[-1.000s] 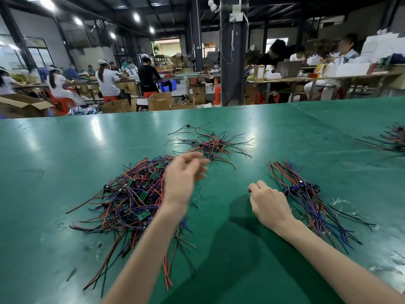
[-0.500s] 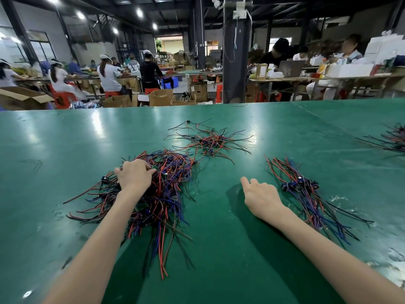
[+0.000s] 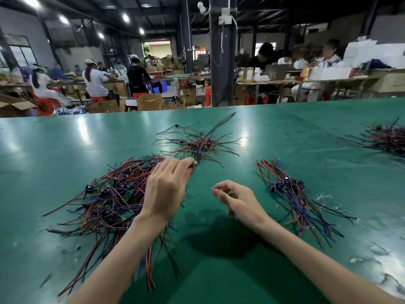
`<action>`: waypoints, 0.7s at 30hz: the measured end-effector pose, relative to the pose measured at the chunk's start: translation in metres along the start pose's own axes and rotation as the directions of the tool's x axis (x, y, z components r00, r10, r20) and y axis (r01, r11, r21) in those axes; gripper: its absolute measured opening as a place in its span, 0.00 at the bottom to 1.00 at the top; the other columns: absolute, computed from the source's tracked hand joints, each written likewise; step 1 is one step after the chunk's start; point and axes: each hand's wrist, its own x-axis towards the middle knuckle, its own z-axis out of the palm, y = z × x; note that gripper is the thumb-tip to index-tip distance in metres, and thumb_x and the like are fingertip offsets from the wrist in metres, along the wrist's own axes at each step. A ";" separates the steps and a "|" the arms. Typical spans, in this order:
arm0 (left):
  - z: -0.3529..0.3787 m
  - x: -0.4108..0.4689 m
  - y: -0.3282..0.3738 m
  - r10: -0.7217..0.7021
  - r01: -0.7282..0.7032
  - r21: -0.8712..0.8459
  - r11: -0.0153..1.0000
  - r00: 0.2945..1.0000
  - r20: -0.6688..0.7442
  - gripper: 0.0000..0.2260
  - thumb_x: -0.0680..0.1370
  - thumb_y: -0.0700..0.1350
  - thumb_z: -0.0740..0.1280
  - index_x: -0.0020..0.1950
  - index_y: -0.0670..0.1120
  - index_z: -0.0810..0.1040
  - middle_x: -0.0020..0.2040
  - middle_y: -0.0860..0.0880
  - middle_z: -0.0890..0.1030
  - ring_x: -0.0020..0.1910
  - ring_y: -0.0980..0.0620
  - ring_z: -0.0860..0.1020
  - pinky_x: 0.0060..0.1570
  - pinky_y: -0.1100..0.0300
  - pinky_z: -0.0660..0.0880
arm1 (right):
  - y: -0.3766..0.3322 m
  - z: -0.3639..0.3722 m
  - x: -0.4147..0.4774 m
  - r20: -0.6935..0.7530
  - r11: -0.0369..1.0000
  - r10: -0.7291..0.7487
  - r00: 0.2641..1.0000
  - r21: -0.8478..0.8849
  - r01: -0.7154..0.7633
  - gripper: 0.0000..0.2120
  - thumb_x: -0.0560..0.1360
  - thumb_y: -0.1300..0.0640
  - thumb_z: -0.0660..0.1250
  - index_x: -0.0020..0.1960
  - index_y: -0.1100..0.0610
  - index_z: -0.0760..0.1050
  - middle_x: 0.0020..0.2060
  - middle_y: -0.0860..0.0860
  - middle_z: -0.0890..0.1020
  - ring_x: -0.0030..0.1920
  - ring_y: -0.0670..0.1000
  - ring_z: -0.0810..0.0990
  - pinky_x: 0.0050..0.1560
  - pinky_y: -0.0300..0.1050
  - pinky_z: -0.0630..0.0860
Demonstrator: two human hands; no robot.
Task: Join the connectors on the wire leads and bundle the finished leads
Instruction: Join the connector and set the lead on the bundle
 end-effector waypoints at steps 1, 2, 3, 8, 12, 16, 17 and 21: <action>0.003 -0.002 0.009 0.044 -0.044 -0.014 0.999 0.999 0.030 0.07 0.76 0.40 0.68 0.52 0.39 0.81 0.39 0.45 0.80 0.38 0.43 0.78 0.40 0.52 0.77 | -0.007 0.003 -0.003 0.031 0.970 0.058 0.998 0.234 -0.064 0.05 0.76 0.54 0.68 0.48 0.55 0.79 0.37 0.50 0.79 0.26 0.44 0.72 0.26 0.38 0.68; 0.006 -0.005 0.017 0.080 -0.078 -0.033 0.996 0.995 0.060 0.07 0.76 0.40 0.68 0.51 0.39 0.81 0.38 0.45 0.80 0.37 0.43 0.78 0.39 0.51 0.77 | -0.013 0.006 -0.005 0.049 0.912 0.100 0.994 0.396 -0.111 0.06 0.76 0.54 0.67 0.48 0.57 0.79 0.36 0.50 0.79 0.25 0.46 0.72 0.23 0.37 0.67; 0.009 -0.008 0.023 0.105 -0.100 -0.058 0.993 0.990 0.090 0.06 0.76 0.39 0.69 0.51 0.39 0.81 0.38 0.46 0.80 0.37 0.43 0.78 0.38 0.51 0.77 | -0.017 0.007 -0.006 0.050 0.857 0.122 0.991 0.499 -0.131 0.06 0.76 0.55 0.66 0.47 0.58 0.79 0.35 0.50 0.79 0.25 0.47 0.73 0.22 0.37 0.68; 0.014 -0.020 0.042 0.074 -0.030 -0.198 0.980 0.973 0.217 0.07 0.76 0.37 0.66 0.51 0.38 0.81 0.39 0.46 0.80 0.40 0.45 0.78 0.39 0.53 0.77 | -0.019 0.004 -0.005 0.020 0.734 0.239 0.971 0.650 -0.194 0.06 0.76 0.59 0.67 0.43 0.62 0.79 0.34 0.52 0.79 0.27 0.46 0.75 0.26 0.39 0.73; 0.019 -0.025 0.049 -0.114 0.268 -0.431 0.862 0.930 0.350 0.11 0.75 0.34 0.69 0.56 0.39 0.82 0.45 0.47 0.83 0.43 0.51 0.80 0.47 0.60 0.76 | -0.013 -0.001 -0.001 0.011 0.736 0.303 0.953 0.633 -0.241 0.08 0.76 0.58 0.67 0.40 0.61 0.79 0.32 0.53 0.79 0.27 0.46 0.75 0.27 0.38 0.74; 0.023 -0.025 0.049 -0.373 0.629 -0.557 0.542 0.774 0.511 0.04 0.76 0.38 0.68 0.47 0.44 0.83 0.40 0.50 0.84 0.39 0.54 0.81 0.45 0.60 0.78 | -0.011 -0.006 0.002 -0.006 0.810 0.355 0.935 0.502 -0.305 0.11 0.76 0.56 0.66 0.36 0.59 0.78 0.28 0.53 0.78 0.24 0.48 0.73 0.25 0.35 0.68; 0.024 -0.025 0.047 -0.427 0.684 -0.564 0.462 0.729 0.535 0.03 0.77 0.40 0.68 0.45 0.45 0.82 0.39 0.49 0.84 0.37 0.53 0.81 0.42 0.59 0.79 | -0.012 -0.006 0.001 0.028 0.816 0.353 0.935 0.480 -0.323 0.12 0.76 0.56 0.66 0.35 0.59 0.78 0.28 0.54 0.79 0.24 0.48 0.73 0.24 0.35 0.67; 0.028 -0.023 0.040 -0.500 0.797 -0.575 0.184 0.580 0.643 0.02 0.76 0.40 0.69 0.44 0.46 0.81 0.37 0.50 0.81 0.35 0.55 0.77 0.35 0.63 0.77 | -0.014 -0.003 -0.002 0.136 0.849 0.323 0.936 0.396 -0.351 0.12 0.76 0.57 0.65 0.37 0.61 0.78 0.29 0.56 0.80 0.21 0.47 0.73 0.20 0.34 0.66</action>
